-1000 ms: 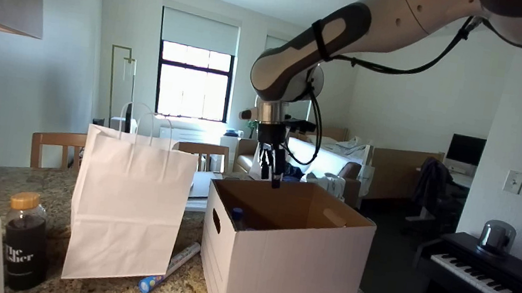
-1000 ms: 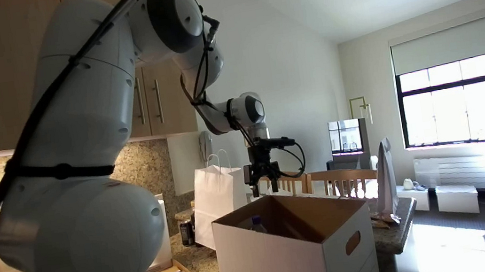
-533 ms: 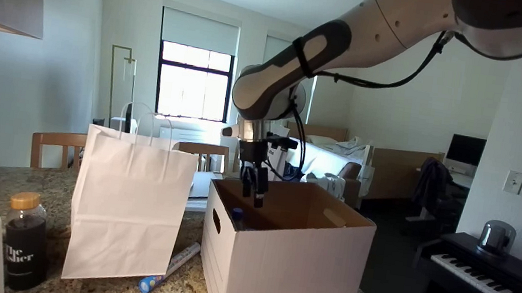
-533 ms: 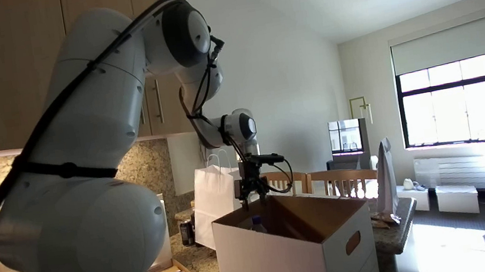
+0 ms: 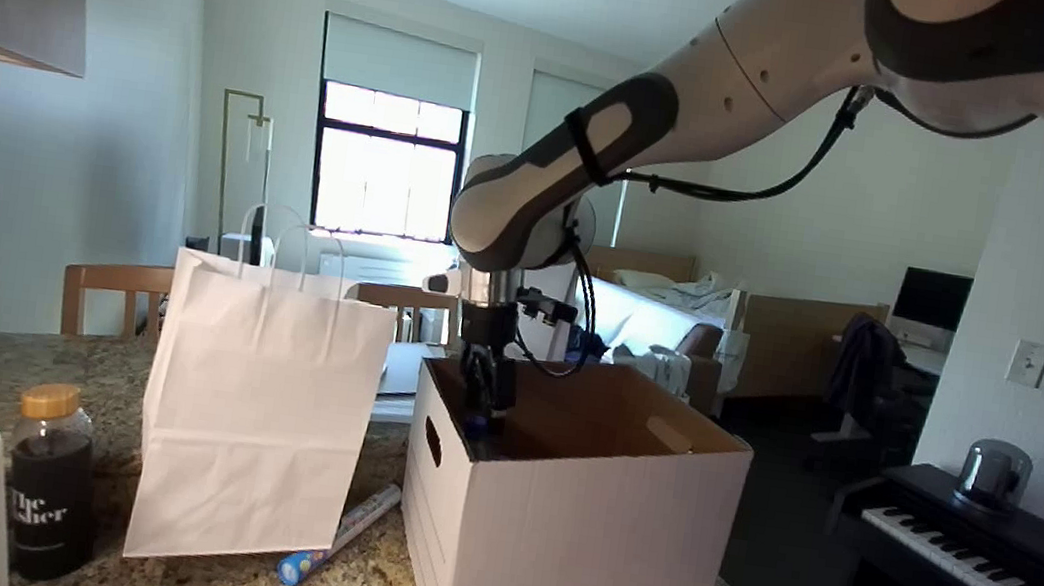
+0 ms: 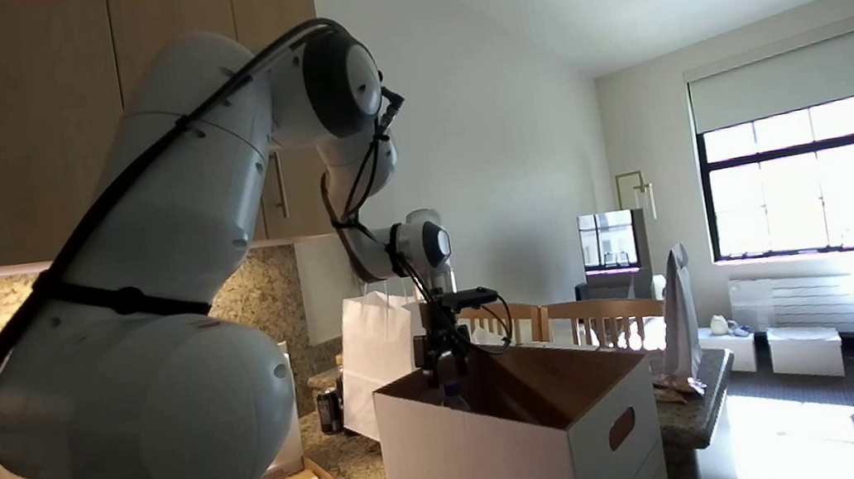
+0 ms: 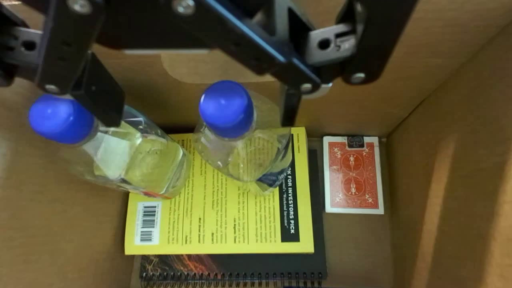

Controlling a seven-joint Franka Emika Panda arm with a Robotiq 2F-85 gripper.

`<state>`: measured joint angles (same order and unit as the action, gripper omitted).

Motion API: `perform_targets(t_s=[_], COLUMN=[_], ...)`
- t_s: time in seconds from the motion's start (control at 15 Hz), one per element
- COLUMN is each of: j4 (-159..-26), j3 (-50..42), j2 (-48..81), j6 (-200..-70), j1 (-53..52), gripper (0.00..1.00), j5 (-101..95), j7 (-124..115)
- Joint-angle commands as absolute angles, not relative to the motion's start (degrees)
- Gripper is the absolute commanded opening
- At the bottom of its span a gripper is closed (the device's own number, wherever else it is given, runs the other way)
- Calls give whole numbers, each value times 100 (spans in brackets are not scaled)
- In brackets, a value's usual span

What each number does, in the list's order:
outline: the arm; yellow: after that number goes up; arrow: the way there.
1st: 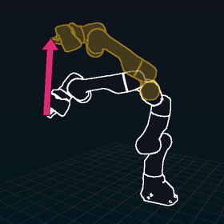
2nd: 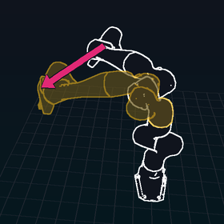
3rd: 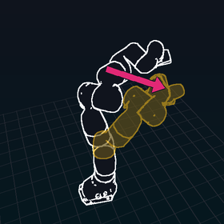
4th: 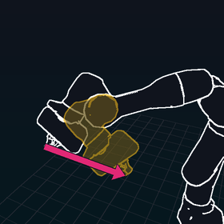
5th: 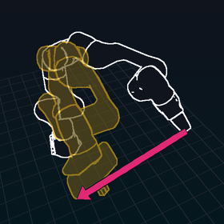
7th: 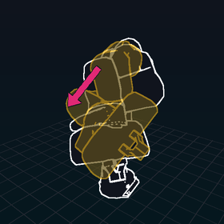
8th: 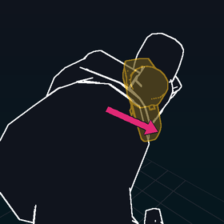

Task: Remove the bottles from the box and put them on the table

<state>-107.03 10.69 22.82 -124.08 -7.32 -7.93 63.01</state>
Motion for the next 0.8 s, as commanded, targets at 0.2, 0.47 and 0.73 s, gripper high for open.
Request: perform_targets(t_s=[0.2, 0.47, 0.73], j4=[-10564, -10512, -10485], j3=[1001, 1026, 1036], j2=[2552, 2615, 2619], j6=[-12497, -12476, -12475], j1=[-756, -748, -762], gripper=[61, 34, 8], j5=[-1133, -1125, -1126], j7=[6200, 6228, 6226])
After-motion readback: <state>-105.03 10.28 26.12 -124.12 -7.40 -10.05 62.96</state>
